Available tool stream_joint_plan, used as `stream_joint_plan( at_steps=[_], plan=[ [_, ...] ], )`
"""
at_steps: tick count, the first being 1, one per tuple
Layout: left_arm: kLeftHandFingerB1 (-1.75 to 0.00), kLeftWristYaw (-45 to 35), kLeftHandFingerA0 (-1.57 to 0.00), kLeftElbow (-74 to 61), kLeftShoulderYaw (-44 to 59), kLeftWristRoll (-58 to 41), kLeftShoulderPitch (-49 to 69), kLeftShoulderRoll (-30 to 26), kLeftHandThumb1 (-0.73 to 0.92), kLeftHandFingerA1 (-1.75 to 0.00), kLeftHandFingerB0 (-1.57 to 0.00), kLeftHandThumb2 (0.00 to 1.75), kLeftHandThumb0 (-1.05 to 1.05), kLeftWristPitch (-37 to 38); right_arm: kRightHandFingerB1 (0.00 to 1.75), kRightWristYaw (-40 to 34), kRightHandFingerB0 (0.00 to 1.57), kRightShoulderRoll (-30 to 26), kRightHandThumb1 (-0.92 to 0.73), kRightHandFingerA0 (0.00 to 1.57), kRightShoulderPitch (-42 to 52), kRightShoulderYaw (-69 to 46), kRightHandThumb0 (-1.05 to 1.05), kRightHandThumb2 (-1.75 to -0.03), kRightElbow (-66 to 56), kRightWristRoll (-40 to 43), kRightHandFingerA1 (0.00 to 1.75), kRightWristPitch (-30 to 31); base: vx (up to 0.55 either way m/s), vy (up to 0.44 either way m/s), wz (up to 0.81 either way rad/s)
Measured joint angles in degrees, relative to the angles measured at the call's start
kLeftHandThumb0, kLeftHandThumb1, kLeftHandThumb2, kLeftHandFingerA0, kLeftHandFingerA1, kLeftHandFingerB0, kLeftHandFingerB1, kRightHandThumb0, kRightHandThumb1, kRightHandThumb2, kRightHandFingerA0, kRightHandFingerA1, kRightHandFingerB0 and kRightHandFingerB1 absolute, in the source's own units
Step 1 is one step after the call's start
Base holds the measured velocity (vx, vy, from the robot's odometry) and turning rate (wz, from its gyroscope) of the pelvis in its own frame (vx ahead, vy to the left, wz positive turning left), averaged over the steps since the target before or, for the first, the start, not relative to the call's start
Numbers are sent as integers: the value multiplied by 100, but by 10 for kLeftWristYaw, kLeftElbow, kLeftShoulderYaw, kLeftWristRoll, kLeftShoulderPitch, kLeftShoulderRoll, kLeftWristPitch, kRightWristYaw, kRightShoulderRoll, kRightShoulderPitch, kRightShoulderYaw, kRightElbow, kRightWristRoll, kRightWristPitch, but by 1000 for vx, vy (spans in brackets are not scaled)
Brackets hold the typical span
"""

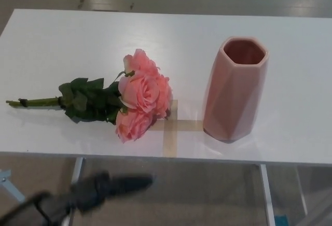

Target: Use the left hand to pick up the rose and then lift and insert it into the pink vase.

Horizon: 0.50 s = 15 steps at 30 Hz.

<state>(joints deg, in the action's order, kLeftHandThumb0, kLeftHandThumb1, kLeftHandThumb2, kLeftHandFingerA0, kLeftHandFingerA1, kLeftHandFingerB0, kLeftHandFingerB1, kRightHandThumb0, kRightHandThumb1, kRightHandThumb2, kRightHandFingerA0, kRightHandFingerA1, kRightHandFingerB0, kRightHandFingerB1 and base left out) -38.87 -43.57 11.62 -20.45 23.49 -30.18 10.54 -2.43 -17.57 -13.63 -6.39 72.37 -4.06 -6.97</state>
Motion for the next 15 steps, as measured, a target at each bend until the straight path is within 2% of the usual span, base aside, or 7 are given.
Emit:
stream_joint_plan(
  at_steps=[7,10,11,12,13,14,15],
  plan=[
    [-32,52,-7,20,13,51,-151,-2,37,-22,-8,64,-42,-26,45,-1,60,-3,-52,72,0,2,-24,-55,2,0,51,-1,0,0,0],
    [-27,65,0,56,6,85,-206,-6,41,-19,-10,53,-47,-32,45,-1,60,-3,-52,72,-1,2,-23,-55,2,0,51,-1,0,0,0],
    [-28,69,0,70,3,97,-222,-8,33,-13,-5,71,-51,-34,45,-1,60,-3,-52,72,-1,2,-24,-55,2,0,51,-1,0,0,0],
    [-28,72,0,82,0,107,-235,-10,33,-13,-5,71,-51,-36,45,-1,60,-3,-52,72,-1,3,-24,-55,2,0,51,-1,0,0,0],
    [-26,75,0,92,-3,116,-247,-12,40,-13,-7,55,-60,-37,45,-1,60,-3,-52,72,-1,3,-24,-55,2,0,51,-1,0,0,0],
    [-26,77,0,102,-6,125,-258,-16,39,-12,-6,55,-62,-38,45,-1,60,-3,-52,72,-1,3,-24,-55,2,0,51,-1,0,0,0],
    [-24,80,0,114,-11,135,-271,-20,36,-6,-9,75,-56,-40,45,-1,60,-3,-52,72,-1,3,-24,-55,2,0,51,-1,0,0,0]
  ],
)
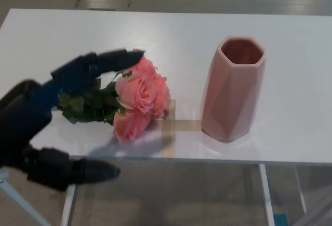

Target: Use the left hand to pick up the rose and then lift and insert it into the pink vase.

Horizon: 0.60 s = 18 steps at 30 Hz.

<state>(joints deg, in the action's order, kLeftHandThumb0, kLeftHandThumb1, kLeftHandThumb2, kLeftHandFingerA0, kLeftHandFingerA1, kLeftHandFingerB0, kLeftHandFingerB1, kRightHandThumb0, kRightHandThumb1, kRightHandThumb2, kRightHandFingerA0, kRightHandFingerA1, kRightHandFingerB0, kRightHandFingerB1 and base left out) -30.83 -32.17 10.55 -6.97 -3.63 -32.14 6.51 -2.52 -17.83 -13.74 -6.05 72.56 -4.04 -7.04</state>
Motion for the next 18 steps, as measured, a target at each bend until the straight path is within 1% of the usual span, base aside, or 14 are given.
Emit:
stream_joint_plan(
  at_steps=[1,3,7,8,12,13,16,17,18],
  plan=[
    [-24,3,0,13,-5,12,-14,-5,36,-6,-9,75,-56,-2,45,0,60,0,-52,72,0,0,-24,-55,0,0,51,0,0,0,0],
    [-24,8,0,36,-15,32,-39,-12,35,-8,-4,75,-55,-7,45,0,60,0,-52,72,0,1,-24,-55,0,0,51,0,0,0,0],
    [-24,18,0,81,-37,72,-81,-27,34,-9,-2,75,-55,-17,45,0,60,0,-52,72,0,3,-24,-55,0,0,51,0,0,0,0],
    [-25,19,0,87,-40,78,-86,-29,39,-10,-1,55,-64,-18,45,0,60,0,-52,72,0,3,-24,-55,0,0,51,0,0,0,0],
    [-25,28,0,139,-69,121,-125,-41,39,-10,-1,54,-63,-29,45,0,59,0,-52,72,0,4,-24,-55,0,0,51,0,0,0,0],
    [-23,30,0,150,-76,130,-132,-44,35,-7,-3,74,-54,-31,45,0,60,0,-52,72,0,5,-24,-55,-1,0,51,0,0,0,0],
    [-23,35,0,193,-98,160,-158,-55,35,-6,-5,74,-54,-40,45,0,60,0,-52,72,0,5,-24,-55,-1,0,51,0,0,0,0],
    [-24,37,0,206,-104,169,-166,-57,35,-7,-7,73,-53,-43,45,0,60,0,-52,72,0,5,-24,-55,-1,0,51,0,0,0,0],
    [-25,39,0,218,-110,177,-173,-59,34,-10,-5,73,-51,-46,45,0,60,0,-52,72,0,5,-24,-55,-1,0,51,0,0,0,0]
  ],
)
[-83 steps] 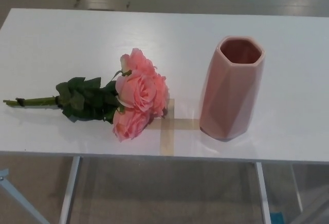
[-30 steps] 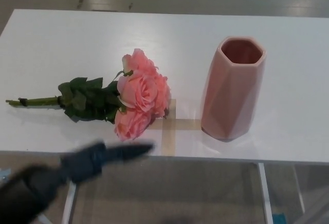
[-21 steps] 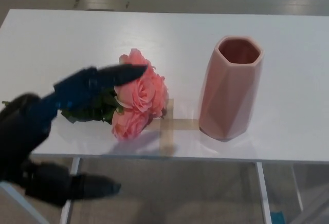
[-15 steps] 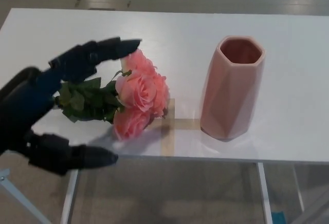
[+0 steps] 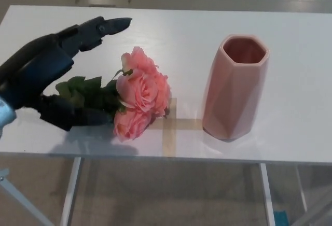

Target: Use the left hand to pick up the rose and then lift and insert it into the pink vase.

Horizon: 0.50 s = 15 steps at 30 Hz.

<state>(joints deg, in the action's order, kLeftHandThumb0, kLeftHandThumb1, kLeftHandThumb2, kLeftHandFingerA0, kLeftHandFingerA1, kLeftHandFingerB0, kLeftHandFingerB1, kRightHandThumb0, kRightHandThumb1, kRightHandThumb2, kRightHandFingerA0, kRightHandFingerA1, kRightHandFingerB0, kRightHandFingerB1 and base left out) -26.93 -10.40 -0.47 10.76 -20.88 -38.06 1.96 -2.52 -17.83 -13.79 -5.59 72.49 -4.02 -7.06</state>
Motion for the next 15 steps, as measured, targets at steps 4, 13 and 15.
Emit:
stream_joint_plan(
  at_steps=[4,13,15],
  plan=[
    [-25,7,0,64,-36,44,-36,-14,30,-11,-4,65,-54,-12,45,0,60,0,-52,72,0,0,-24,-55,0,0,51,0,0,0,0],
    [-26,16,0,161,-111,129,-98,-35,33,-15,0,73,-49,-33,45,0,60,0,-52,72,0,0,-24,-55,0,0,51,-1,0,0,0],
    [-26,16,0,179,-127,148,-114,-37,33,-15,0,74,-51,-38,45,1,60,0,-52,72,1,0,-24,-55,0,0,51,-1,0,0,0]
  ],
)
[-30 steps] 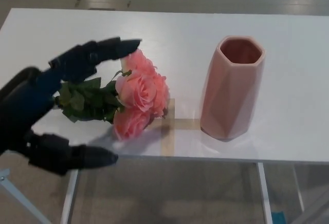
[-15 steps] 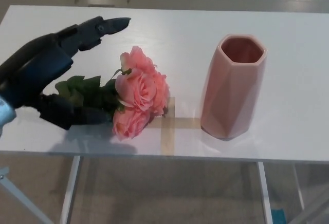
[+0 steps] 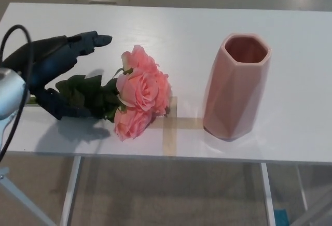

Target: Use the left hand to pick up the rose and then lift and insert it into the pink vase.

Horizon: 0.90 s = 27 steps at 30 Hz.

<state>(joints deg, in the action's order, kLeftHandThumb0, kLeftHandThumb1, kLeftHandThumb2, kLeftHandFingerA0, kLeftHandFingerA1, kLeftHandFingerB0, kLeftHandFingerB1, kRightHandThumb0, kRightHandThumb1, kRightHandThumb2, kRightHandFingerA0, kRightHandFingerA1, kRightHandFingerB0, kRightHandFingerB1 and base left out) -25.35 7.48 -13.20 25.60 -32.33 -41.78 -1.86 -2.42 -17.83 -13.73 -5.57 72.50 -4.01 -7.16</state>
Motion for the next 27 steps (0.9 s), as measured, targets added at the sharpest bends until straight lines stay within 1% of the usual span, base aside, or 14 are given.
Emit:
stream_joint_plan(
  at_steps=[7,11,27],
  plan=[
    [-26,0,0,47,-57,61,-60,6,33,-14,0,74,-52,-29,46,1,61,0,-52,72,4,0,-24,-55,0,0,51,-3,0,0,0],
    [-26,0,0,63,-78,86,-83,23,33,-14,0,74,-52,-43,46,1,61,0,-52,72,3,1,-24,-55,0,0,51,-3,0,0,0],
    [-25,0,0,137,-107,130,-107,58,34,-14,0,74,-52,-52,46,1,61,0,-52,72,2,0,-24,-55,0,0,51,-5,0,0,0]
  ],
)
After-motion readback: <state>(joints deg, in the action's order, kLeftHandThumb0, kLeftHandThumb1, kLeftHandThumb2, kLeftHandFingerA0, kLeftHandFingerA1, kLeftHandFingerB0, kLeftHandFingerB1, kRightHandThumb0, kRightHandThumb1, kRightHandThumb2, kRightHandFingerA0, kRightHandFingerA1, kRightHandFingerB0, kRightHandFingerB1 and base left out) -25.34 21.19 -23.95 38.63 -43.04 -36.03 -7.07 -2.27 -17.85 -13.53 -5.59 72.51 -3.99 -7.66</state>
